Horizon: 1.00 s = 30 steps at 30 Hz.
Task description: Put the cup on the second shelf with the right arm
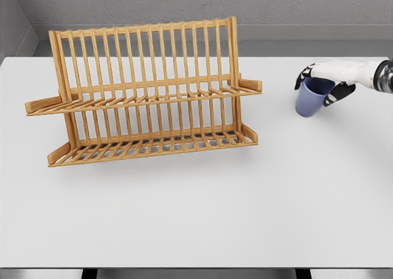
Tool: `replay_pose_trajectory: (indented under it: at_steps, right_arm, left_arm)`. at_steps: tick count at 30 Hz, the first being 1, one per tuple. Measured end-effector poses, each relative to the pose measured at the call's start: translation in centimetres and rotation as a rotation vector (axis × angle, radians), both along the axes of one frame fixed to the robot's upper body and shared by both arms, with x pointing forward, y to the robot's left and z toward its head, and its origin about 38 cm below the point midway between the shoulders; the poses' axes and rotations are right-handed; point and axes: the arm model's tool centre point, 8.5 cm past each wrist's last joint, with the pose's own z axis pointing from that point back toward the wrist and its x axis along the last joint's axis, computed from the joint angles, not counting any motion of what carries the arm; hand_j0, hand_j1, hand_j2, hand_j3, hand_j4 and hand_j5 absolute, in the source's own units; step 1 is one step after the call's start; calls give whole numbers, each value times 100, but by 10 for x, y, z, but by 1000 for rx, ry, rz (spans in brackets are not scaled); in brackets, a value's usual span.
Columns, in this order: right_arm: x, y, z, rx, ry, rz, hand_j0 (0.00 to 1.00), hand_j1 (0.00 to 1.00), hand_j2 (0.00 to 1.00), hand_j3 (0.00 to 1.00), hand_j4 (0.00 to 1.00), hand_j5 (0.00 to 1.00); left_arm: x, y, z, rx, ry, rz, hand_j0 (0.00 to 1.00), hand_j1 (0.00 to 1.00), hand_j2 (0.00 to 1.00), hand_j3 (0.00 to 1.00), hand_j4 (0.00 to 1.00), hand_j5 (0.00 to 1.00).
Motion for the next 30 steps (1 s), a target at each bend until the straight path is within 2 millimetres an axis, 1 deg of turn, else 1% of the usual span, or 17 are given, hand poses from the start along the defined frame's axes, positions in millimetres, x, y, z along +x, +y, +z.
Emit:
replay_pose_trajectory:
  at_steps: [8,14,18,23,24,30]
  right_arm:
    - [2,0,9,-3,-18,3,64,64,64,64,64,64]
    - [5,-1,24,-5,-47,4,64,64,64,64,64,64]
    - [6,-1,29,-4,-58,7,64,64,64,64,64,64]
    - [5,5,37,-3,-77,27,64,64,64,64,64,64]
    - [6,6,41,-3,-85,29,64,64,64,64,64,64]
    - [5,9,52,-7,-111,48,64,64,64,64,64,64]
  left_arm:
    - [0,0,0,0,0,0,100,100,100,100,100,100]
    - [0,0,0,0,0,0,100,100,100,100,100,100]
    - [0,0,0,0,0,0,100,100,100,100,100,100]
    - [-1,0,0,0,1,0,100,100,100,100,100,100]
    - [0,0,0,0,0,0,100,100,100,100,100,100]
    - [0,0,0,0,0,0,100,100,100,100,100,100]
